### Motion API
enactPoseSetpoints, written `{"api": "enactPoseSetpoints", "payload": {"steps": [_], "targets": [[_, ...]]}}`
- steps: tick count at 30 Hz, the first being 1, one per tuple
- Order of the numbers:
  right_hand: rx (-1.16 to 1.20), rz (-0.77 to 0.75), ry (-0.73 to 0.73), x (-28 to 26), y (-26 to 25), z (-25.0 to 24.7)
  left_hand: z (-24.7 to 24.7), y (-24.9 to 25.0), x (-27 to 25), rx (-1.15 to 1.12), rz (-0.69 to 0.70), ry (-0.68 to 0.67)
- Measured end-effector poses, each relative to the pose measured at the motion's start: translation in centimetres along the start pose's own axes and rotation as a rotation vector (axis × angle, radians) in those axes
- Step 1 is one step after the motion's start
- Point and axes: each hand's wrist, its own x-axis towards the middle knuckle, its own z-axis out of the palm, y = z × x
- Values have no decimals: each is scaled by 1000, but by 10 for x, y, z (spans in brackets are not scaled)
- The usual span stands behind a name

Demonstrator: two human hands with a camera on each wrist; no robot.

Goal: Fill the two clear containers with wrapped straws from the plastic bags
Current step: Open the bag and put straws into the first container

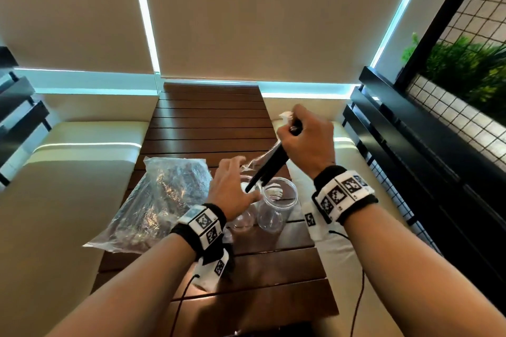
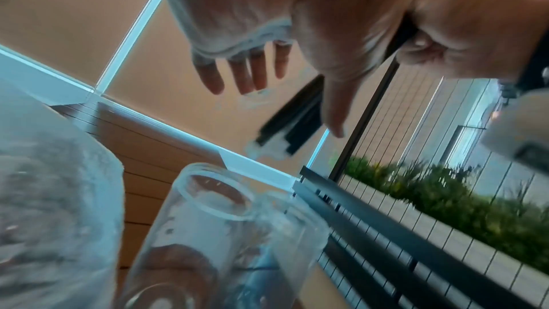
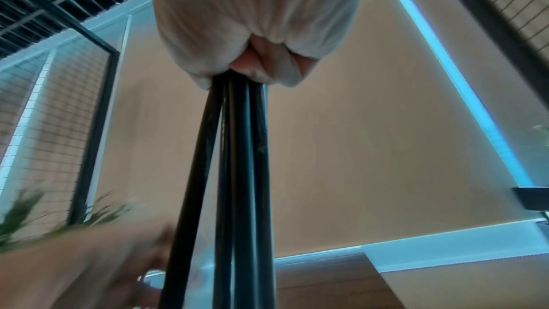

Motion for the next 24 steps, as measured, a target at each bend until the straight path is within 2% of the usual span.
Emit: {"api": "enactPoseSetpoints", "payload": {"steps": [2, 6, 8, 13, 17, 21, 24], "targets": [[-45, 36, 29, 4, 19, -12, 9, -13, -8, 151, 42, -19], [-110, 89, -35, -11, 50, -5, 24, -14, -23, 286, 165, -299], [-125, 106, -96, -24, 60, 7, 31, -13, -26, 300, 191, -377], [-142, 154, -238, -55, 79, 38, 40, -19, -29, 337, 88, -457], [-88, 307, -131, -50, 83, 37, 41, -27, -29, 301, 42, -458], [-92, 287, 29, -18, 79, 9, 42, -29, -27, 277, 36, -429], [-142, 272, 72, -3, 82, -3, 41, -29, -23, 272, 39, -410]]}}
